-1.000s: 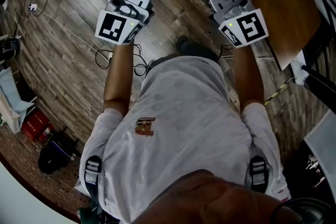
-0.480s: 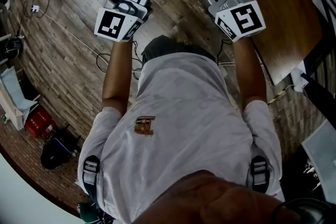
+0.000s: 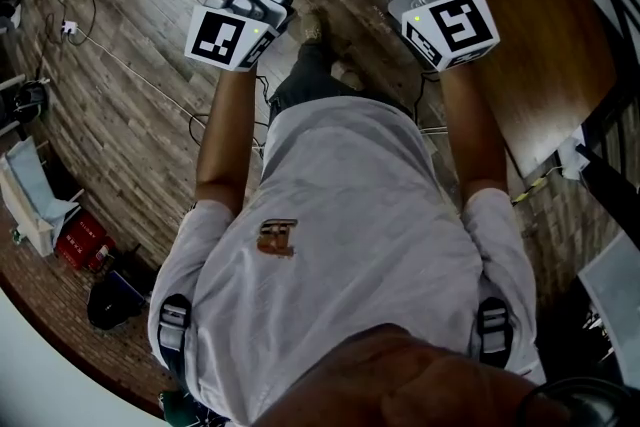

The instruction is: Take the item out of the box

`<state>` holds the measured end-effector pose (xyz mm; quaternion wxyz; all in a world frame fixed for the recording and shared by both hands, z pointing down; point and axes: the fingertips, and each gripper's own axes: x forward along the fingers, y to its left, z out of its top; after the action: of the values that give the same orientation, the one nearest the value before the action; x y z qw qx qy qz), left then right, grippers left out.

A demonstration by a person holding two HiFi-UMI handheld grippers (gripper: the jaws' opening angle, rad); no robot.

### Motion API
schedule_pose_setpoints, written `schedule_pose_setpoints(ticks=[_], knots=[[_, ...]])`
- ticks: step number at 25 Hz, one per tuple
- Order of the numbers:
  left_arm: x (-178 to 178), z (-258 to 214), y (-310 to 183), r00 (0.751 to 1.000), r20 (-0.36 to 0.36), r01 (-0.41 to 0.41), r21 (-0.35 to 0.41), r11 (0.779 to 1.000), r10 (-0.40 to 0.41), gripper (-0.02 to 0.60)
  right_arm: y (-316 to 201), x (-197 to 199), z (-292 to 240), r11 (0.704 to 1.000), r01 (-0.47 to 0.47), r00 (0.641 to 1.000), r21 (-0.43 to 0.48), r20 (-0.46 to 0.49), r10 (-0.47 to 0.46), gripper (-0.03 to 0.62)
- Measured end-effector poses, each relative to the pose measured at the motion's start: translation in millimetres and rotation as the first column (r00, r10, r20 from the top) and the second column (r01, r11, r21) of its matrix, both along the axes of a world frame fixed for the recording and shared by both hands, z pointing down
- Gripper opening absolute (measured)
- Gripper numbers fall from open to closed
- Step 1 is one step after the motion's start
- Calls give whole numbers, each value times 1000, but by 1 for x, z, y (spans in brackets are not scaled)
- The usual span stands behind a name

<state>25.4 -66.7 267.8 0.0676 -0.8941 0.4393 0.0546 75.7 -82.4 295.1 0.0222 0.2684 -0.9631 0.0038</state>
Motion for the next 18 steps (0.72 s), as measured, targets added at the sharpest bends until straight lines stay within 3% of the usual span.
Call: schedule_pose_setpoints(ticks=[10,18], knots=[[-47,13,-115,998,6,-64,-12,998,64,20,-116,-51,19,996,-79,996,-38,-48,77,34],[-85,33,-201,990,9,-144,-30,989,144,20,-204,-90,59,974,-196,972,-114,-151,178,35]])
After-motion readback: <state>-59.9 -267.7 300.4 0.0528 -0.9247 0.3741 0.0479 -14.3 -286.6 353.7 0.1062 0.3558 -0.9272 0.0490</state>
